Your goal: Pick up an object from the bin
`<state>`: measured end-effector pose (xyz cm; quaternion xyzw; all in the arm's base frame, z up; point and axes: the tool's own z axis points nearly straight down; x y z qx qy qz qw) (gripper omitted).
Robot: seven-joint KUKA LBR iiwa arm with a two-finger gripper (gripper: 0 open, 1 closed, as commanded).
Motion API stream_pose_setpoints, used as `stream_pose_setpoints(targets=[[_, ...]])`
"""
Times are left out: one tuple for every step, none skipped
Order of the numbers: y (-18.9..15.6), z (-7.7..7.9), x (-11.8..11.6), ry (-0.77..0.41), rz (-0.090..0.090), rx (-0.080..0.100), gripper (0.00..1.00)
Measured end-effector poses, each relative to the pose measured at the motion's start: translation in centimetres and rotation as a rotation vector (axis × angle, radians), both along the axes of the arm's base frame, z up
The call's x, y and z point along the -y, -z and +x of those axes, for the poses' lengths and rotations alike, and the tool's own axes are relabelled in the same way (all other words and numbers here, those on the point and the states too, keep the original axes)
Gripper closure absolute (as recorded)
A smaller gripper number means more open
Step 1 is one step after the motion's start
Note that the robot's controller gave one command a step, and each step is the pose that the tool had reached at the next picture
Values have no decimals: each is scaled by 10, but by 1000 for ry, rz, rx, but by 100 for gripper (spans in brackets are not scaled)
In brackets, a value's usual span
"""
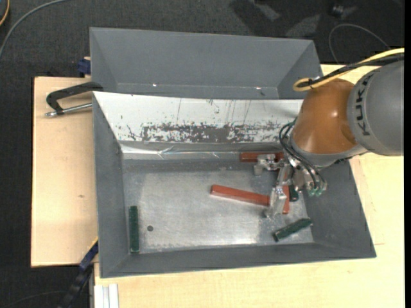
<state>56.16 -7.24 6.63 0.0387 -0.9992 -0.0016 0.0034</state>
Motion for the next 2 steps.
stream_pose_setpoints(targets=[[-5,3,1,-1,-2,9,100],[-141,7,-2,-28,-4,22,100]])
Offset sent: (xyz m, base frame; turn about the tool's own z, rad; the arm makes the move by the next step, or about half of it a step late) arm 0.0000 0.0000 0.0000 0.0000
